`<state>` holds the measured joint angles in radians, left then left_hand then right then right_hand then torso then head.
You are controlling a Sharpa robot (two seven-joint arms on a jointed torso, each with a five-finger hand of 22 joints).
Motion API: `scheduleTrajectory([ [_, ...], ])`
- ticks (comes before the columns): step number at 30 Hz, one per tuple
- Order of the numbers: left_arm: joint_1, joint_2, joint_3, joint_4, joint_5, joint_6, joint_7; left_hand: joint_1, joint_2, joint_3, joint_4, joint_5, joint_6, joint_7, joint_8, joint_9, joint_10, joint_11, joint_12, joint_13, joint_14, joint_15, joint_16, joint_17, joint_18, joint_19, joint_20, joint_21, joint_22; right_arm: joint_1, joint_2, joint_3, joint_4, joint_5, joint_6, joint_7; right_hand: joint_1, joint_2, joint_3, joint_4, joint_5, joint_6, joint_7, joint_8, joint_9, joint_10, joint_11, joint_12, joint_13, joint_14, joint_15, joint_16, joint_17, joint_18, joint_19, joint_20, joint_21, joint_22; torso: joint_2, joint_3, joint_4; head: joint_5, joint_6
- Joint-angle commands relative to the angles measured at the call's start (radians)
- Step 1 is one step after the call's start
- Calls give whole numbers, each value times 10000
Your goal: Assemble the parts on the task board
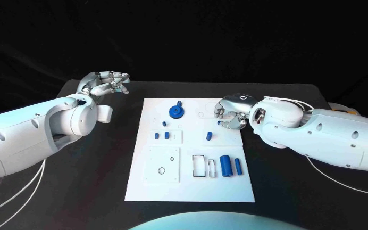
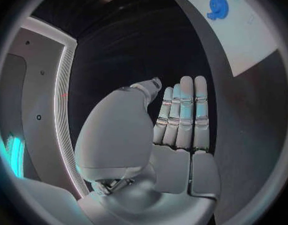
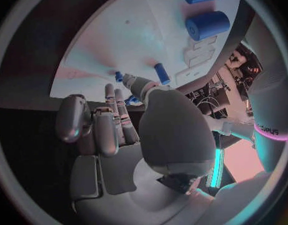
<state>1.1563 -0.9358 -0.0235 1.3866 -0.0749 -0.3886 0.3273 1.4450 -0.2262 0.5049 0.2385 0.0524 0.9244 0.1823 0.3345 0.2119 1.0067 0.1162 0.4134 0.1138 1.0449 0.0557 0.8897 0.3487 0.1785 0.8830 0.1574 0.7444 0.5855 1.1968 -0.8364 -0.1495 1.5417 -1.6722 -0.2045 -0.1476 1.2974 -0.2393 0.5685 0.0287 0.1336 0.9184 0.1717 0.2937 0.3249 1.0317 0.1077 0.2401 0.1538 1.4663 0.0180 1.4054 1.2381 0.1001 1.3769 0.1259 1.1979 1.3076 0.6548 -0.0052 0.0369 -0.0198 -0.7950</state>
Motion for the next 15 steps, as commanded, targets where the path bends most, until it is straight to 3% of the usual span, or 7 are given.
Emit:
scheduleTrajectory([
  [1,17,-12,12,198,320,575,380,33,57,-58,20,11,-50,10,-3,10,-43,46,20,-11,-28,-10,-57,-14,53,68,18,-62,-19,-46,58,-8,-43,-260,107,-161,25,153,91,-6,-59,117,-15,-27,-5,118,-15,-41,-28,346,54,49,35,-154,100,-6,93,390,3,-11,0,5,-27],
  [8,17,-62,13,511,334,687,462,43,81,-63,20,12,-50,15,-2,12,-41,47,23,-13,-22,-10,-69,-14,53,86,18,-86,-39,-145,168,-16,-122,-259,162,-188,116,373,360,-119,-231,374,-93,30,22,435,-96,-46,-124,381,-11,117,125,-219,269,-57,400,600,-3,2,7,9,-56],
  [15,18,-91,13,707,338,747,451,57,88,-67,13,12,-54,18,-3,13,-43,48,22,-14,-20,-10,-78,-14,53,98,17,-100,-51,-212,217,-21,-163,-261,270,-241,96,385,419,-161,-285,464,-116,52,35,553,-123,-56,-161,386,-32,126,127,-243,325,-79,507,674,-11,-5,4,34,-85],
])
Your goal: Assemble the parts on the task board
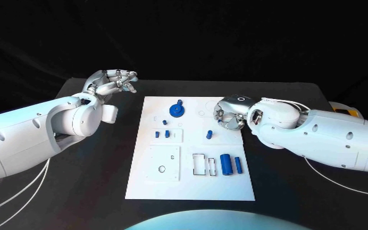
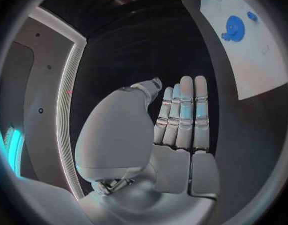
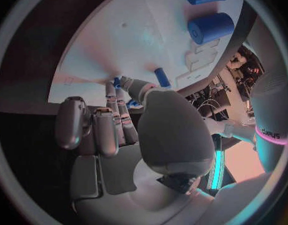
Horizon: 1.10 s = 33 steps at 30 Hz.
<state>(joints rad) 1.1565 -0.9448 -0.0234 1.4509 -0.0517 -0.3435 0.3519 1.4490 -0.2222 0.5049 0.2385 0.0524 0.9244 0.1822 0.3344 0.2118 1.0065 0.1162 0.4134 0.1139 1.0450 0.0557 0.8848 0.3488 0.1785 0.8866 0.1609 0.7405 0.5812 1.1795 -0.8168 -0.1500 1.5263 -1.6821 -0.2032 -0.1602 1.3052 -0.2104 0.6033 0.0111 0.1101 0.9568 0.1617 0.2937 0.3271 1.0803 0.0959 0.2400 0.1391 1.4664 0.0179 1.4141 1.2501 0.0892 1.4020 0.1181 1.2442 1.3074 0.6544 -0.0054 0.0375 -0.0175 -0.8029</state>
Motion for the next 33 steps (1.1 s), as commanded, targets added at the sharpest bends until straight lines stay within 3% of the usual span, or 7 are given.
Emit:
scheduleTrajectory([
  [1,17,-3,12,73,106,299,202,17,48,-68,13,12,-53,18,-3,14,-42,49,23,-15,-20,-10,-28,-16,53,62,-19,-61,-8,-44,21,-17,-12,-162,267,-121,18,102,85,4,-54,101,-23,59,16,94,-12,-56,-20,386,-38,40,5,-137,81,-6,59,687,-8,-4,-2,11,-7],
  [12,17,-31,12,127,107,314,134,70,68,-112,-14,11,-132,65,-47,1,-93,78,2,-34,-7,4,-78,-13,50,135,-21,-147,-81,-210,75,-24,-95,-403,304,-285,55,100,165,-109,-61,181,-56,76,30,235,-55,-68,-58,396,-74,60,28,-163,142,-39,180,774,-2,15,6,15,-37],
  [19,17,-53,12,138,107,307,72,113,99,-113,-33,12,-158,77,-63,-4,-112,88,-3,-41,-4,11,-97,-11,49,165,-22,-181,-109,-332,53,-25,-38,-776,315,-422,261,36,345,-463,-42,335,-96,115,57,447,-105,-99,-115,400,-122,74,34,-222,272,-88,446,958,-7,14,-16,18,-59],
  [27,16,-54,11,159,98,333,31,219,128,-110,-102,13,-173,90,-75,-5,-132,95,-6,-51,2,11,-125,-5,50,214,-29,-218,-142,-411,-3,-25,96,-1059,-358,-560,530,431,757,-911,-211,795,-210,290,151,1035,-261,-19,-89,378,-257,-4,-178,-347,559,-206,1029,1342,-15,22,-5,-39,-74],
  [33,14,-41,11,160,86,348,18,267,146,-104,-135,15,-173,94,-77,-5,-136,97,-6,-55,3,11,-139,-3,50,234,-34,-229,-152,-447,-23,-25,160,-1102,-1091,-497,464,592,929,-1051,16,933,-253,325,193,1215,-308,-38,-58,426,-307,65,-79,-405,686,-266,1291,1516,-15,13,-5,-57,-58],
])
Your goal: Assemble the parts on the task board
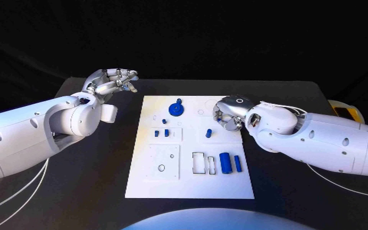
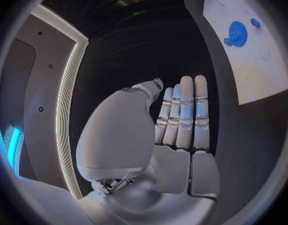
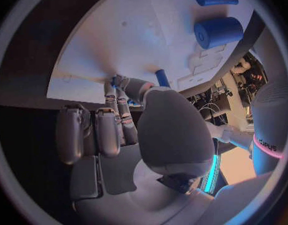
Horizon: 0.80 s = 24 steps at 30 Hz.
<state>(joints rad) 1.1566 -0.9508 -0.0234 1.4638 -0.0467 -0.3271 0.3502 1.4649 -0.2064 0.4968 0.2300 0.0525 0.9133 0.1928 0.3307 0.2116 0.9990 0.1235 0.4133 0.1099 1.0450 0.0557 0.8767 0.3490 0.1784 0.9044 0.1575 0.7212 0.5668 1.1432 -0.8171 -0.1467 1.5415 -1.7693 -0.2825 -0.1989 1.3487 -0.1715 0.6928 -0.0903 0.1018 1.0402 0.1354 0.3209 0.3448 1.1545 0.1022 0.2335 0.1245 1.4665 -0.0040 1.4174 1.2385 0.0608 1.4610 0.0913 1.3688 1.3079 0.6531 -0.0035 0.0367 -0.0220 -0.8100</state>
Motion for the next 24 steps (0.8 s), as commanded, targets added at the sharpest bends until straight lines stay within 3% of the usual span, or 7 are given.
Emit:
scheduleTrajectory([
  [1,13,21,11,31,33,186,32,125,-7,-21,-62,15,-62,-11,-40,-3,-62,24,-5,-16,3,10,-62,-4,52,61,-1,-39,-11,-87,-21,-58,18,-230,-420,-96,12,233,66,-48,138,116,1,58,22,497,-377,22,92,433,-93,46,60,-127,108,-4,72,1530,-3,-5,3,-12,12],
  [10,12,41,10,18,14,218,-9,140,-7,-23,-75,16,-69,-5,-46,-4,-72,29,-9,-20,2,11,-70,-3,51,69,-3,-44,-15,-110,-60,-56,106,-154,-1284,-13,-38,339,289,-145,161,231,-58,98,63,672,-430,20,134,435,-136,46,28,-144,146,-44,161,1598,1,-15,12,-27,26],
  [24,11,68,10,-30,10,292,-94,133,-21,-54,-79,15,-121,26,-81,-17,-140,59,-43,-41,-13,32,-103,-3,42,81,1,-73,-35,-52,-363,-1,493,67,-1681,35,-89,300,346,-204,69,246,-65,96,75,699,-440,-14,146,433,-147,42,11,-149,155,-57,188,1621,-5,-10,2,-3,56],
])
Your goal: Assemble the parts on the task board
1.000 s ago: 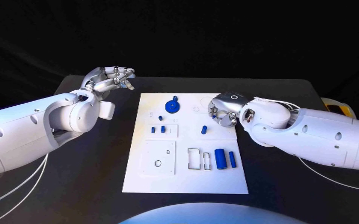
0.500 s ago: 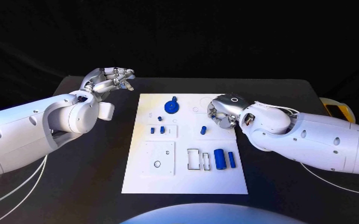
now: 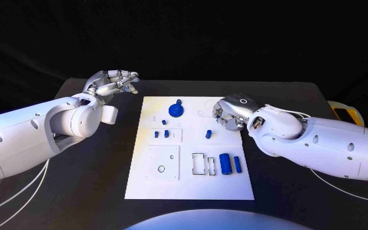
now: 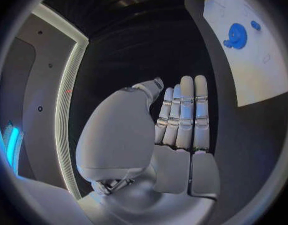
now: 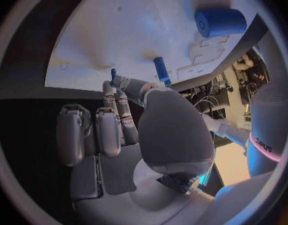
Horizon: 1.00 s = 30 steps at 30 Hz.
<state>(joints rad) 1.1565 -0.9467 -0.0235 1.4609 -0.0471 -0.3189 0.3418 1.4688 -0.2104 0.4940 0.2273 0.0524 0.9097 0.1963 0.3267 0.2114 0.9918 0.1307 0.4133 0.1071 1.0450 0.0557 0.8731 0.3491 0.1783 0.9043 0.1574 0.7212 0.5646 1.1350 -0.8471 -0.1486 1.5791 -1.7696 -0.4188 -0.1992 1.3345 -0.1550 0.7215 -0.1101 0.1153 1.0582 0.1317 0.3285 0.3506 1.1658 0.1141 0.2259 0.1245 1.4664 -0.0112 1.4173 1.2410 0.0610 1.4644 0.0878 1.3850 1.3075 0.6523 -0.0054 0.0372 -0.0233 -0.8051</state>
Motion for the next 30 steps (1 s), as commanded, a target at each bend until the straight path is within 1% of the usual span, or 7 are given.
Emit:
scheduleTrajectory([
  [1,13,27,11,-4,13,212,-12,93,18,-27,-52,15,-85,-10,-41,-16,-68,-13,-43,-13,-13,32,-67,-4,43,82,1,-73,-14,45,-90,25,159,91,-324,38,53,135,59,-6,-66,66,-28,19,17,586,-558,63,146,434,-76,43,-14,-152,121,-23,26,1624,4,7,-4,9,13],
  [7,12,32,10,-14,13,256,-49,89,18,-35,-51,16,-102,-1,-52,-20,-92,-3,-53,-20,-21,40,-79,-4,40,83,4,-85,-21,192,-368,76,753,492,-438,108,43,124,62,-15,-81,68,-26,19,19,588,-558,57,148,432,-76,39,-24,-151,119,-24,22,1623,8,-5,-6,67,17],
  [10,12,39,10,-9,13,269,-55,89,18,-35,-51,16,-102,-1,-52,-20,-92,-3,-53,-20,-21,40,-79,-4,40,83,4,-85,-21,216,-401,86,1011,679,-550,181,31,113,65,-24,-95,67,-23,17,20,589,-557,50,149,428,-76,32,-42,-155,127,-25,39,1635,14,9,-5,125,23],
  [14,10,60,10,-3,12,292,-60,87,17,-44,-51,15,-122,10,-65,-24,-115,6,-63,-26,-27,47,-90,-4,38,83,8,-97,-29,172,-298,94,1489,946,-809,369,29,111,67,-26,-97,66,-21,16,20,587,-556,47,150,428,-76,31,-45,-153,122,-26,30,1630,17,13,-4,302,-4],
  [20,7,115,10,-2,10,316,-57,87,18,-49,-52,16,-136,17,-73,-27,-128,13,-67,-30,-30,52,-96,-3,37,84,9,-104,-34,-45,120,92,1836,1099,-1028,600,21,109,79,-37,-98,55,-14,7,19,580,-552,34,150,424,-76,22,-64,-155,126,-27,39,1636,7,5,-3,584,-20],
  [27,5,210,10,-2,9,342,-66,87,20,-50,-52,17,-142,20,-77,-29,-135,15,-70,-31,-31,54,-99,-3,37,84,10,-107,-36,-491,683,66,1760,1122,-1035,761,-4,106,85,-41,-103,39,1,-4,19,567,-541,13,150,414,-70,1,-111,-147,108,-26,6,1620,7,-14,9,940,-108],
  [30,5,251,10,5,9,348,-68,87,20,-50,-52,17,-142,20,-77,-29,-135,15,-70,-31,-31,54,-99,-3,37,84,10,-107,-36,-706,909,46,1675,1119,-1008,814,-4,106,85,-41,-103,39,1,-4,19,567,-541,13,150,414,-70,1,-111,-147,108,-26,6,1620,14,-16,6,1039,-120],
])
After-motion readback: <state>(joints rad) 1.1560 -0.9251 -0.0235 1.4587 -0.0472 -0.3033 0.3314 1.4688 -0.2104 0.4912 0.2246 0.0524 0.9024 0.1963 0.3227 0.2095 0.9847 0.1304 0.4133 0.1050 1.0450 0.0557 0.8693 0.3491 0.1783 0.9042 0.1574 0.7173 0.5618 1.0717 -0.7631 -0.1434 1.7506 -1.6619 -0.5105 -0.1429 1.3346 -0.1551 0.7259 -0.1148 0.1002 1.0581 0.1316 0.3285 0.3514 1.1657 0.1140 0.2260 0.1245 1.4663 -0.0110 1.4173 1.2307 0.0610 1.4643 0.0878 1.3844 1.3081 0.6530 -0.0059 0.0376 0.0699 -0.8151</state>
